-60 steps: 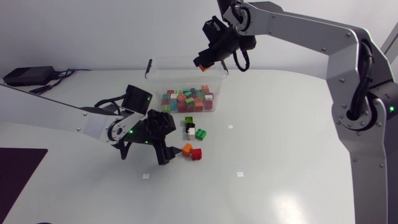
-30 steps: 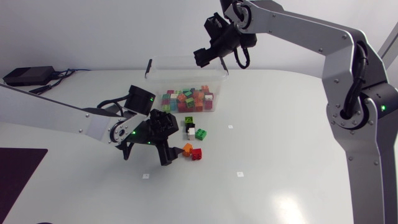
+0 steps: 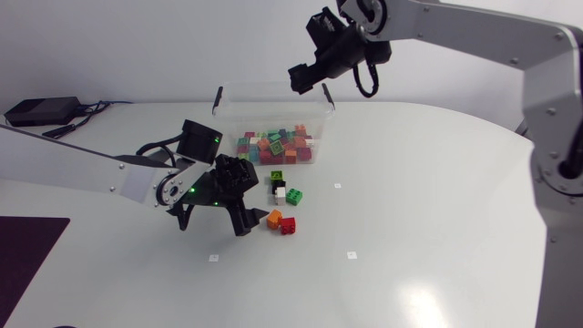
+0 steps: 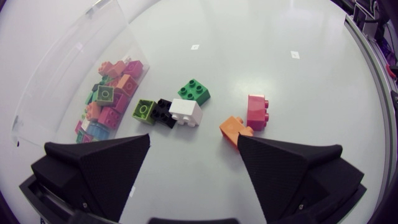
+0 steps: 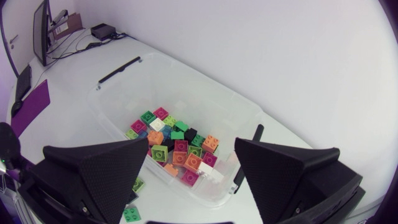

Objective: Place the duplo bricks in the container

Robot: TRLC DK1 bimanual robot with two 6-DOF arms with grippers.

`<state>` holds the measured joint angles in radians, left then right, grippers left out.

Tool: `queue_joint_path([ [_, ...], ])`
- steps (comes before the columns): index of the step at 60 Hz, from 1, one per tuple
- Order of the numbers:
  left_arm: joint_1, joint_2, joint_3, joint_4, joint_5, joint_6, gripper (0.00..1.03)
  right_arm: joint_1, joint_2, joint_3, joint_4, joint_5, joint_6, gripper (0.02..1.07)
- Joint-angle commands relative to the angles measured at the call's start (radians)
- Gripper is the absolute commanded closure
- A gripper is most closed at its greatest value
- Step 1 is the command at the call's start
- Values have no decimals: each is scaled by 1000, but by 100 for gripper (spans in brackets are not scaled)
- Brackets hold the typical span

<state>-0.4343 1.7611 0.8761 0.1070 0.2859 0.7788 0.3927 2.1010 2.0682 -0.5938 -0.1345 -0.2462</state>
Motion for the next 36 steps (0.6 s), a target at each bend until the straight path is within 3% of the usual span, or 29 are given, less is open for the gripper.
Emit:
queue_joint_path([
  [1, -11, 24, 4, -6, 1, -6, 5, 12, -121, -109, 34, -7, 7, 7],
  [19, -47, 24, -5, -90, 16, 4, 5, 8, -346, -434, 121, -19, -1, 7],
  [36, -86, 86, 4, -81, 21, -6, 5, 3, -447, -674, 206, -27, -4, 7],
])
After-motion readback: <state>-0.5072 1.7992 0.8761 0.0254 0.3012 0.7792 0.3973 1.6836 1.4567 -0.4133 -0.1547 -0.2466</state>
